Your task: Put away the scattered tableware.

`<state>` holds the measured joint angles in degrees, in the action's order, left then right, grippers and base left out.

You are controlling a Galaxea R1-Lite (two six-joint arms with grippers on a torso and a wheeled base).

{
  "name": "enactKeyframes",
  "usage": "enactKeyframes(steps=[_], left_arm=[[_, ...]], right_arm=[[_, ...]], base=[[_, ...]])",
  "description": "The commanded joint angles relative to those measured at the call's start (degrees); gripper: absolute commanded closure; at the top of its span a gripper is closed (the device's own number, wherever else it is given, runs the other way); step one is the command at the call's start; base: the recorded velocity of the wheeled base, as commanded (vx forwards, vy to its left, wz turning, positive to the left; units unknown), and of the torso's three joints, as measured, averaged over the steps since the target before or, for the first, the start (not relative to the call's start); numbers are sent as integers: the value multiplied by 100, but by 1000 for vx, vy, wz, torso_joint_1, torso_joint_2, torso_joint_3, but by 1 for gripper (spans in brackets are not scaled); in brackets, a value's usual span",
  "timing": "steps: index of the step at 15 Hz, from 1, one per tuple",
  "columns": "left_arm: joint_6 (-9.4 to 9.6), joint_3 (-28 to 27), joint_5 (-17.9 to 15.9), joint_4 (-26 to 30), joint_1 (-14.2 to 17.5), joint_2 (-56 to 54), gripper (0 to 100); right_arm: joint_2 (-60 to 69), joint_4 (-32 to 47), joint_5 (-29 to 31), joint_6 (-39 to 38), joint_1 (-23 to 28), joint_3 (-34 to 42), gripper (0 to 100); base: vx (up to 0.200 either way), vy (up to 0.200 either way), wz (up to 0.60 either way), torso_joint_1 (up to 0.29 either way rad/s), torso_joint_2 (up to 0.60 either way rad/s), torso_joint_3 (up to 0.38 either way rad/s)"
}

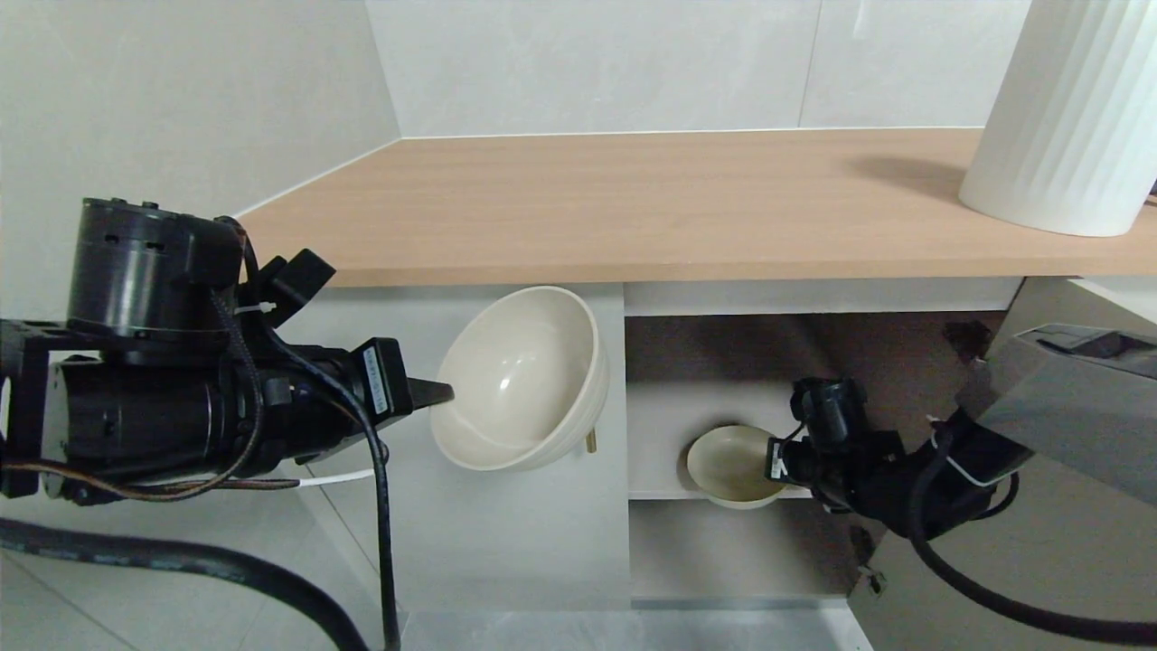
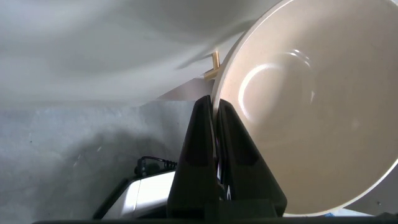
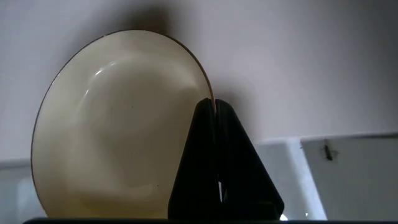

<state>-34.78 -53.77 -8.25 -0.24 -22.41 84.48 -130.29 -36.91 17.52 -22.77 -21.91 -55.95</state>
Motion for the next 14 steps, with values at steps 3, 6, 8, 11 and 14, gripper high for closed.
enactKeyframes(steps=[3, 6, 8, 11, 14], left_arm=[[-2, -2, -1, -2, -9, 42, 100], [-2, -2, -1, -2, -9, 60, 100], [-2, -2, -1, -2, -9, 86, 100], [-2, -2, -1, -2, -9, 86, 100], [-2, -2, -1, -2, -9, 86, 100]], right_arm=[[-638, -9, 235, -8, 160, -495, 100], [-726, -9, 243, -8, 222, -680, 100], [-813, -9, 340, -8, 231, -873, 100], [-901, 0, 393, 1, 275, -1093, 100], [-963, 0, 402, -8, 275, -1242, 100]], base=[[0, 0, 0, 0, 0, 0], [0, 0, 0, 0, 0, 0], [0, 0, 0, 0, 0, 0], [0, 0, 0, 0, 0, 0], [0, 0, 0, 0, 0, 0]])
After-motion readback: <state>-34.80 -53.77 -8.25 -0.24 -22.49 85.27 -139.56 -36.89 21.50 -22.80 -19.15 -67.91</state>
